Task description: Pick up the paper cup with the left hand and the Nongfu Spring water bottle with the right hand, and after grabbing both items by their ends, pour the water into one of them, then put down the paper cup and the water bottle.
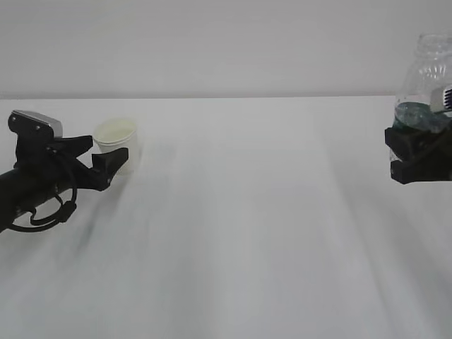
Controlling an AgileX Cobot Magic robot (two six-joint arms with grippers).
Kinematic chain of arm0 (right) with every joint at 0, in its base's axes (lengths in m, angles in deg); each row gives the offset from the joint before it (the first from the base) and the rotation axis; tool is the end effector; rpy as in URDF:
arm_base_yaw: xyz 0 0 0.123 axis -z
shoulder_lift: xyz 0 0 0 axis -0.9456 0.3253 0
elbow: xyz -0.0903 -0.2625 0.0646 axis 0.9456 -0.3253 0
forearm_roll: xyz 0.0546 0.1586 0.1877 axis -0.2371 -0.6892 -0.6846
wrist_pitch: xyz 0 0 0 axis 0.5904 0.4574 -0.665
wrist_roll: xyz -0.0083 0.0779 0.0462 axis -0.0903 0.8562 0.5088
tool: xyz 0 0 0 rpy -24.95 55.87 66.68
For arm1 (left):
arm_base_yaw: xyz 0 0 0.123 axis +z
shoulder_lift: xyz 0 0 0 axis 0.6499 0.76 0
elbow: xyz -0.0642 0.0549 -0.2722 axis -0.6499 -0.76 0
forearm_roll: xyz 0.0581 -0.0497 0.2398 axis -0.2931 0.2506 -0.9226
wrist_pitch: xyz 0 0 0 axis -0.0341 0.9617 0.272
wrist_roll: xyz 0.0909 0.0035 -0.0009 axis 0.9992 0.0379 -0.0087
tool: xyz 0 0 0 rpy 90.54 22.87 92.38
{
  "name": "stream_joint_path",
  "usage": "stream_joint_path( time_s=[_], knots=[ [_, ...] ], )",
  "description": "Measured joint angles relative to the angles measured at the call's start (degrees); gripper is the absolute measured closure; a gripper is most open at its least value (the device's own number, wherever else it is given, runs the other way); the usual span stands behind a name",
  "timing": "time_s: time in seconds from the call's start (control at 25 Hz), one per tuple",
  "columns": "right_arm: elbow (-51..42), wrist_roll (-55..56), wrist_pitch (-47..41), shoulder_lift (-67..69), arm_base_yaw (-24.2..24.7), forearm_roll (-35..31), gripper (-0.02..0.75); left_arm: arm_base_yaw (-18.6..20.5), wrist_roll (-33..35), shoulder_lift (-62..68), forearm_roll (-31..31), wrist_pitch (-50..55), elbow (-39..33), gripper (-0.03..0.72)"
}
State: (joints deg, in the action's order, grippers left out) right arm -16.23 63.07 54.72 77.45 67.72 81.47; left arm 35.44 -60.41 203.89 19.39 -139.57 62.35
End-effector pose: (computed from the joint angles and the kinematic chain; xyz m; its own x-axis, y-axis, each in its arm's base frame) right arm 0.2626 0.0278 0.1973 -0.2753 -0.3047 -0.9118 -0.2801 0.9327 -0.2271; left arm 0.3543 -0.0673 0.0863 -0.1721 0.0491 -0.9839 0.4712 0.8812 -0.0385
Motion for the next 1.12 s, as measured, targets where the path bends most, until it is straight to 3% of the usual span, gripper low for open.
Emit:
stream_joint_path(
  time_s=[0.68, 0.92, 1.12],
  knots=[
    [0.5, 4.8, 23.8, 19.8, 0.0, -3.6, 0.381, 0.0, 0.1, -10.0, 0.8, 0.0, -8.4, 0.091],
    [0.5, 5.7, 32.0, 27.7, 0.0, -3.6, 0.381, 0.0, -3.7, -13.0, 0.6, 0.0, -11.5, 0.094],
    [0.8, 5.9, 32.8, 31.7, 0.0, -5.8, 0.381, 0.0, -4.3, -15.3, -0.4, 0.0, -13.3, 0.096]
  ],
)
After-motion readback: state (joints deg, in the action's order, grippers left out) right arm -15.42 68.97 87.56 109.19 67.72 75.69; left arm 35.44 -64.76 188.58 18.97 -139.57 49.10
